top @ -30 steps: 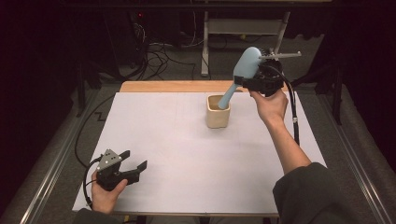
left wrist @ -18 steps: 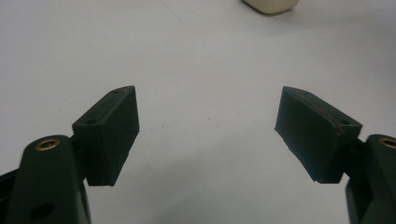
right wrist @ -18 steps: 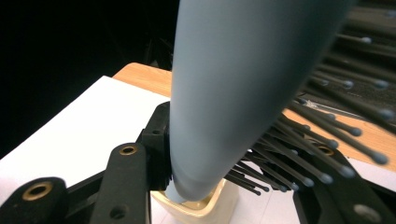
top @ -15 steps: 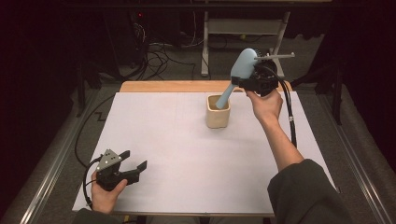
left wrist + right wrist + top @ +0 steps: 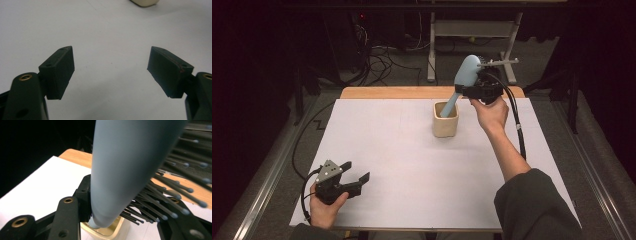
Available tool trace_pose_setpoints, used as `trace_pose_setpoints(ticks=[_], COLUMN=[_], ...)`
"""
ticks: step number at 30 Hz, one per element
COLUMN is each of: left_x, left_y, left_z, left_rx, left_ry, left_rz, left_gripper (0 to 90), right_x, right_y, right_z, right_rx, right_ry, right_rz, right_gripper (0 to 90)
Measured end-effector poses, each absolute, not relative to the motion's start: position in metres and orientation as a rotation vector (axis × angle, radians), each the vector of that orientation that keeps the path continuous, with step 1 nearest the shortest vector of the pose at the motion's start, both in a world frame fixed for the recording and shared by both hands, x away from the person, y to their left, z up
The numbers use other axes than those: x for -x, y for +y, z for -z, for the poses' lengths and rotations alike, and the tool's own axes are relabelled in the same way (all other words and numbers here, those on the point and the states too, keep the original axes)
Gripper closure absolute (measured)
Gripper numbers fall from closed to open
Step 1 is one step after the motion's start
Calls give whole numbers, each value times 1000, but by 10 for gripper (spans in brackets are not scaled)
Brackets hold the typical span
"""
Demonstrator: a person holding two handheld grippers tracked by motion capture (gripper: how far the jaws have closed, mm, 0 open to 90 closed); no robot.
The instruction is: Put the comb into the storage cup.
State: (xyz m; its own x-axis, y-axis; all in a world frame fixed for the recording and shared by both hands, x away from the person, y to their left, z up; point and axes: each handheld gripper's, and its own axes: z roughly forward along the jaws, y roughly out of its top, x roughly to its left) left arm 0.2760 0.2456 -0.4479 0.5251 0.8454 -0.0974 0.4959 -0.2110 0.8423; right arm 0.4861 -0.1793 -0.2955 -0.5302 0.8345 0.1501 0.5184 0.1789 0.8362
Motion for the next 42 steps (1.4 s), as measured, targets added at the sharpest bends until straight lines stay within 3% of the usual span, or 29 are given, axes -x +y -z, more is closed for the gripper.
trace_pose_setpoints(ticks=[42], left_x=[-274], left_y=[246], left_z=[447], left_rx=[-1860], left_ry=[1102], left_rz=[-489], left_gripper=[226], right_x=[-495], right_y=[-152], right_z=[327], right_rx=[-1266], right_ry=[2221], right_rz=[-1172], right_gripper=[538])
